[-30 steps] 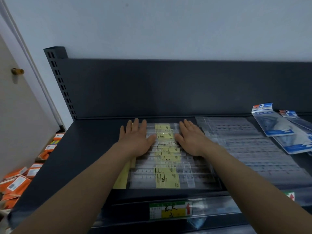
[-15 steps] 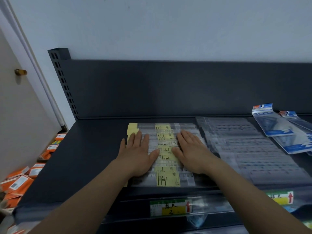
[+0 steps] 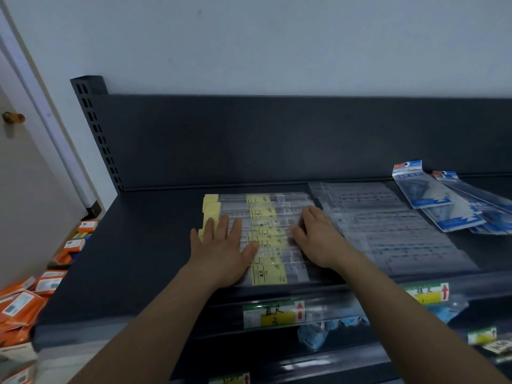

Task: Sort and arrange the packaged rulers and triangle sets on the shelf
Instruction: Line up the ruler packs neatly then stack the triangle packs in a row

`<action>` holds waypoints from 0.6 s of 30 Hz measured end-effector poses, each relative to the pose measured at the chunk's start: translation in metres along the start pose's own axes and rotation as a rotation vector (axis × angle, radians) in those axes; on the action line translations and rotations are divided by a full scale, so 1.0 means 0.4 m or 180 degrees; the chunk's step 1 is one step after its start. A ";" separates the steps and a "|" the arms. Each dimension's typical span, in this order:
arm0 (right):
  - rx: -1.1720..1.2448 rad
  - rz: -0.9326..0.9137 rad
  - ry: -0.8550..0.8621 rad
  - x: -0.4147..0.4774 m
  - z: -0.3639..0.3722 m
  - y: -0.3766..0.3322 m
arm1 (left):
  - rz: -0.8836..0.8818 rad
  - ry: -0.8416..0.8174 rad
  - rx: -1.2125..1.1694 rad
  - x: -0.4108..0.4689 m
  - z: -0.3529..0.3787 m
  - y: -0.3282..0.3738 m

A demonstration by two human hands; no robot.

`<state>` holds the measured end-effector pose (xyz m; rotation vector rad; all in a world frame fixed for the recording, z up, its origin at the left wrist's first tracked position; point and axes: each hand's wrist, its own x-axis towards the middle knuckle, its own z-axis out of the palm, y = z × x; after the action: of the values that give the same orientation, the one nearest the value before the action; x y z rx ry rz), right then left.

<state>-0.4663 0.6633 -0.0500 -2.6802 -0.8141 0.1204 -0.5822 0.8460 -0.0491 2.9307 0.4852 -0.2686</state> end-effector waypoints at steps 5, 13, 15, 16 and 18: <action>-0.0026 0.0287 0.0026 0.015 0.011 0.008 | 0.0016 0.0032 -0.0015 -0.006 -0.001 0.000; 0.0332 0.0292 0.0075 0.040 -0.024 0.021 | -0.0043 0.0102 -0.0197 0.007 -0.018 -0.027; 0.0373 0.0326 0.0039 0.060 -0.030 0.023 | -0.0105 0.0236 -0.0247 0.030 -0.032 -0.034; 0.0363 0.0364 0.0029 0.072 -0.030 0.023 | -0.0125 0.0267 -0.0236 0.043 -0.036 -0.038; 0.0364 0.0477 0.0025 0.095 -0.032 0.018 | -0.0166 0.0242 -0.0190 0.068 -0.038 -0.044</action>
<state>-0.4285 0.6750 -0.0398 -2.6290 -0.5847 0.1866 -0.5605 0.8737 -0.0419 2.8817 0.5710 -0.1468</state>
